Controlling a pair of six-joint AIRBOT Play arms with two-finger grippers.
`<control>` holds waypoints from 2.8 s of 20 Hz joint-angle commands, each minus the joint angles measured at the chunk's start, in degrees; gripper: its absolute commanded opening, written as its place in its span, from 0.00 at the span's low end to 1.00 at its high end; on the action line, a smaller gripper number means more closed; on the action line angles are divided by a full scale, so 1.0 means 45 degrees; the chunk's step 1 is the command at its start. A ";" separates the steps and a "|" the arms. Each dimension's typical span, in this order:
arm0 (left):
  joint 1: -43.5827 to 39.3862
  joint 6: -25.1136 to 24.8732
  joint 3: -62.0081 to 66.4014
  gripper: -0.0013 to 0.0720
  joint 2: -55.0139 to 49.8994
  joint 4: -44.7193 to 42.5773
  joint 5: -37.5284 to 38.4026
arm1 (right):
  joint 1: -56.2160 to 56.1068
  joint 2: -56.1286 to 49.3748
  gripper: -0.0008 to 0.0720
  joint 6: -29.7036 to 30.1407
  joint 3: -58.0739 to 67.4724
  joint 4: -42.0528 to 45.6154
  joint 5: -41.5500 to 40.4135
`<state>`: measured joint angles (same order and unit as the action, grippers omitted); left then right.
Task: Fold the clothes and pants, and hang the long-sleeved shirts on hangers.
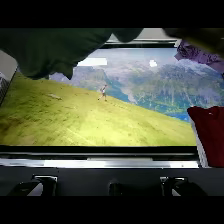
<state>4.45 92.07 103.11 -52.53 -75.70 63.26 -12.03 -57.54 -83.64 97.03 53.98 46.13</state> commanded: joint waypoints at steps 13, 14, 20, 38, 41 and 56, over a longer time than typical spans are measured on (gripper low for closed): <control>0.0019 0.0559 -0.3458 0.04 -0.1273 0.0491 0.1841 | 0.0010 -0.3293 0.06 -0.1632 0.0403 0.2919 0.1559; 0.0019 0.0491 -0.4401 0.04 -0.2113 0.0743 0.1579 | 0.0010 -0.4347 0.06 -0.1953 0.0403 0.2919 0.1729; -0.0053 0.0495 -0.7320 0.04 -0.7543 0.1171 -0.0486 | 0.0000 -0.9330 0.06 -0.3619 0.0403 0.2438 0.2089; 0.4736 -0.1477 -1.2745 1.00 -0.0743 0.1734 0.1321 | 0.0000 -0.8850 0.06 -0.3551 0.0403 0.2351 0.3351; 0.5061 -0.1535 -1.6485 1.00 0.0228 0.2735 0.1263 | 0.0000 -0.8743 0.06 -0.3274 0.0403 0.2565 0.3818; 0.7053 -0.3201 -1.8083 0.84 -0.0024 0.4415 0.0588 | 0.0000 -0.8748 0.06 -0.3230 0.0403 0.2594 0.4007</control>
<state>35.00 79.05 21.93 -51.64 -57.04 66.19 -12.03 -96.95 -98.17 98.83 65.63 64.49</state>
